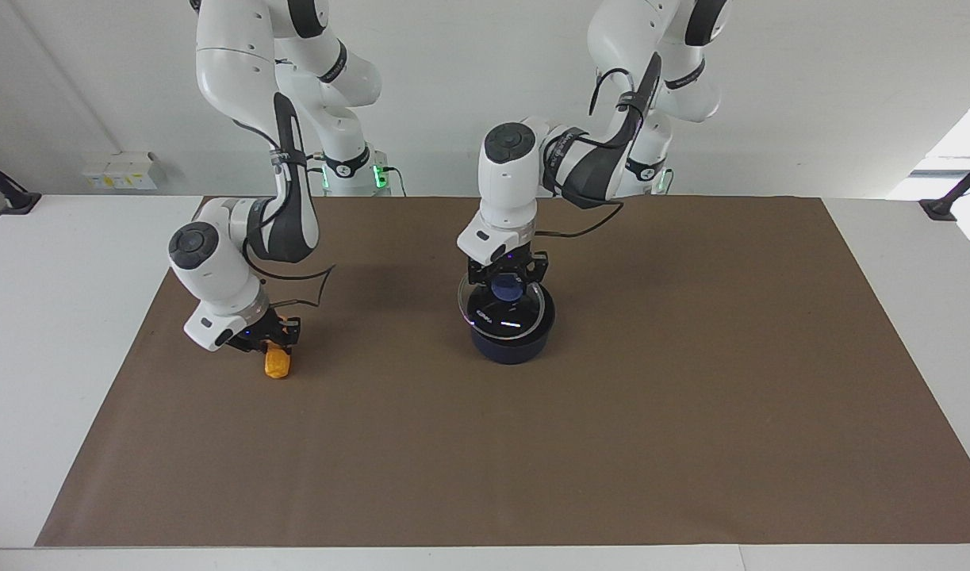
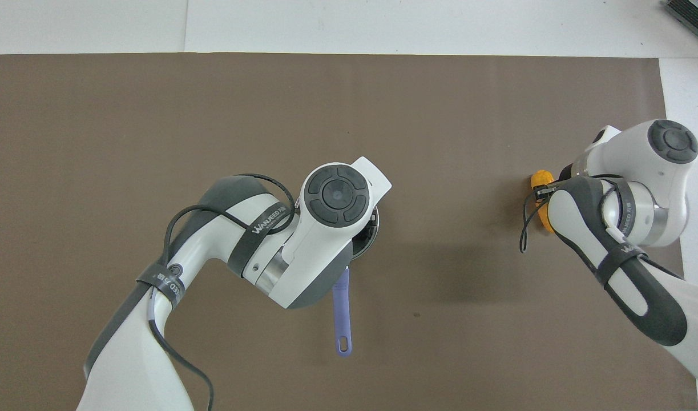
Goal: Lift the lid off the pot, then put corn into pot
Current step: 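Lift the lid off with the left gripper while the right gripper lifts the corn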
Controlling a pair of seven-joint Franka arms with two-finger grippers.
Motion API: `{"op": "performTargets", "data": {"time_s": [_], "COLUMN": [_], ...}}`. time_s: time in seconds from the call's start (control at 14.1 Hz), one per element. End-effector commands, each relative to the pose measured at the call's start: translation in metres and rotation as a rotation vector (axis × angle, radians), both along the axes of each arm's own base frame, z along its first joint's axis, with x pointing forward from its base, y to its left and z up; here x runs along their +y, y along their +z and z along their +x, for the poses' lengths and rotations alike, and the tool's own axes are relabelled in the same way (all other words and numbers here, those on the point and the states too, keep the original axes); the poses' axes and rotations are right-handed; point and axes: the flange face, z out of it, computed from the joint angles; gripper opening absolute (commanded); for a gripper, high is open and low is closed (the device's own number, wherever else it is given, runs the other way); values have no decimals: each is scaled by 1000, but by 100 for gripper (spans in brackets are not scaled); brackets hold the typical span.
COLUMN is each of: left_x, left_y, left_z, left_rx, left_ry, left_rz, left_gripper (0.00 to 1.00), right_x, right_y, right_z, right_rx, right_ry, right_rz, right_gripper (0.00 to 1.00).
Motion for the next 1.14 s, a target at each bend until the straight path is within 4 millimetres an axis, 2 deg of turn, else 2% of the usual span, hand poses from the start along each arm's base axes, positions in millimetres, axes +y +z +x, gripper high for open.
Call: {"op": "performTargets", "data": {"time_s": [0.0, 0.14, 0.28, 0.43, 0.64, 0.78, 0.92, 1.06], "left_x": [5, 13, 24, 49, 104, 132, 153, 183], "left_y": [22, 31, 38, 38, 41, 36, 23, 5], "left_z": [10, 14, 16, 26, 42, 45, 42, 37], "left_rx": [5, 1, -22, -2, 21, 32, 33, 18], "left_ry": [31, 40, 26, 28, -27, -48, -63, -91], "left_rz": [29, 48, 87, 102, 107, 108, 103, 89], "left_gripper": [0, 0, 0, 0, 0, 0, 0, 0], "right_x": [-1, 4, 17, 39, 71, 91, 117, 153], "right_y": [2, 32, 74, 118, 166, 186, 189, 193], "right_z": [4, 16, 26, 26, 21, 22, 22, 20], "right_rx": [-19, -23, -12, -26, -16, -14, -29, -60], "right_ry": [23, 31, 11, -33, -75, -88, -121, -174], "right_rz": [0, 3, 5, 5, 10, 16, 26, 40], "right_gripper": [0, 0, 0, 0, 0, 0, 0, 0]}}
